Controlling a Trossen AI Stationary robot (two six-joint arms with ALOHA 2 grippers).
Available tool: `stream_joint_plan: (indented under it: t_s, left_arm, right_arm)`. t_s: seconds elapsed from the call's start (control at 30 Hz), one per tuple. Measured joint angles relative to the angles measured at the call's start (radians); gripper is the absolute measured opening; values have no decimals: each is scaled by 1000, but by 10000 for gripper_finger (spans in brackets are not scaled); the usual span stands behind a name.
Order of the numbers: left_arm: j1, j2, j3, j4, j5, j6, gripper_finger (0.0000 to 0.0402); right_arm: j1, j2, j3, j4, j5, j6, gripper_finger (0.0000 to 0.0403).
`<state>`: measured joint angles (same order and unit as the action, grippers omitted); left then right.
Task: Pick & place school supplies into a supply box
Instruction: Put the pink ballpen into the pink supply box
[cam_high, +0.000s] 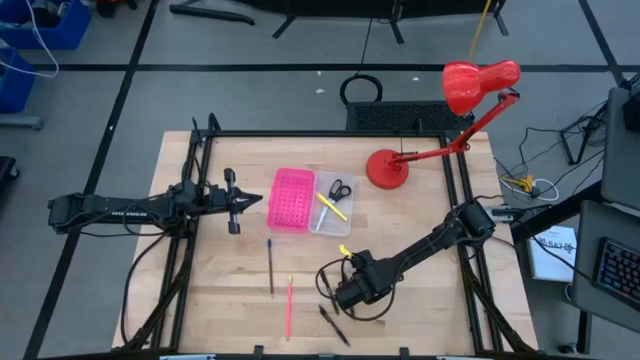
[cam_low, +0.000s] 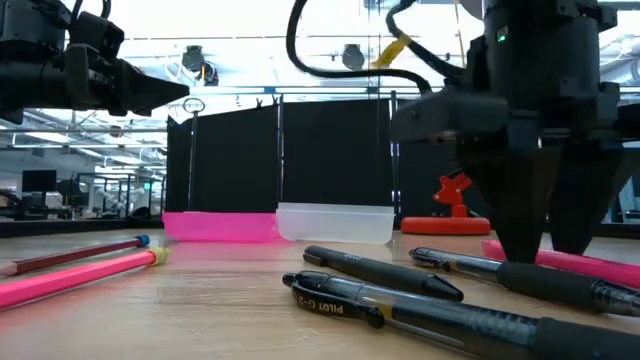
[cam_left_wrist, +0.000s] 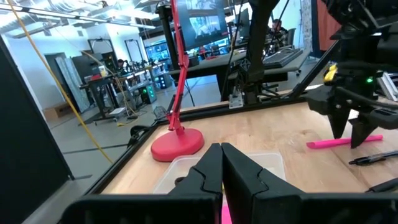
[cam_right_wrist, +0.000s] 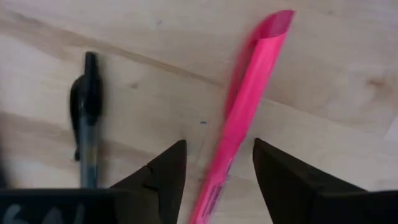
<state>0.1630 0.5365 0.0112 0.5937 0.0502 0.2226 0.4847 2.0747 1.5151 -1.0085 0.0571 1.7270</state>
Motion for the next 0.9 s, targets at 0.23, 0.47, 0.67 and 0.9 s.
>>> stream_joint_plan:
  t_s: [0.23,0.47,0.67,0.9]
  left_arm:
    - [0,0,0,-14,0,-3,10]
    - [0,0,0,-23,0,-3,10]
    - [0,0,0,-32,0,-51,10]
    - [0,0,0,-38,0,-46,10]
  right_arm:
    - [0,-5,-70,28,-59,-59,147]
    - [-14,-8,-134,165,-86,-155,87]
    - [-25,-4,-164,220,-114,-203,22]
    - [-28,-19,-165,224,-109,-229,27]
